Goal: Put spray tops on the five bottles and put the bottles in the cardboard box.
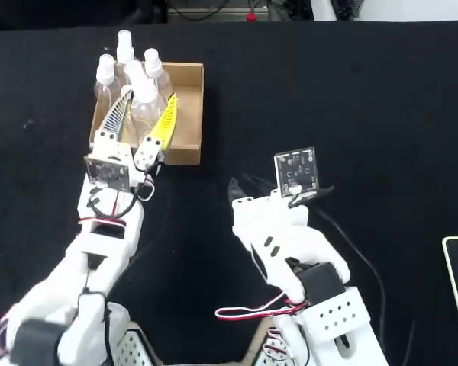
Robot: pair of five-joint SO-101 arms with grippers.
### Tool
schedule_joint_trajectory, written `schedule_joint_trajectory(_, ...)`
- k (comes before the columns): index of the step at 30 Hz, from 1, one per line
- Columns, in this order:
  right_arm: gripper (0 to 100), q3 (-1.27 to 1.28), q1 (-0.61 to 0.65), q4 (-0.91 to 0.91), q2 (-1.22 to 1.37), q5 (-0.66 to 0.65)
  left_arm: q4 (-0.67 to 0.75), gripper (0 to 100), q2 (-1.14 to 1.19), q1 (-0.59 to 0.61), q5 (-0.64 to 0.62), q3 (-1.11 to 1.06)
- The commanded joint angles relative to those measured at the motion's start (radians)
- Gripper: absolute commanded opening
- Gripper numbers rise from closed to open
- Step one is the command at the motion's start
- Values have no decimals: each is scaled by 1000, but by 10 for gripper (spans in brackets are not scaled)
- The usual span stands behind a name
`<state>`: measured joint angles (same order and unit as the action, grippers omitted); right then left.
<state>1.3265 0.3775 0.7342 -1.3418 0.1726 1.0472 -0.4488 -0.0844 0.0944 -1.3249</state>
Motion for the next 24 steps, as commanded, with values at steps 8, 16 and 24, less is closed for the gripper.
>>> schedule_joint_trajectory(8,64,-8,9,-25,4,6,218,152,288,38,-3,188)
schedule_joint_trajectory(16,64,-8,9,-25,4,6,296,152,417,36,-3,242)
schedule_joint_trajectory(24,64,-8,9,-25,4,6,296,149,568,58,-3,390)
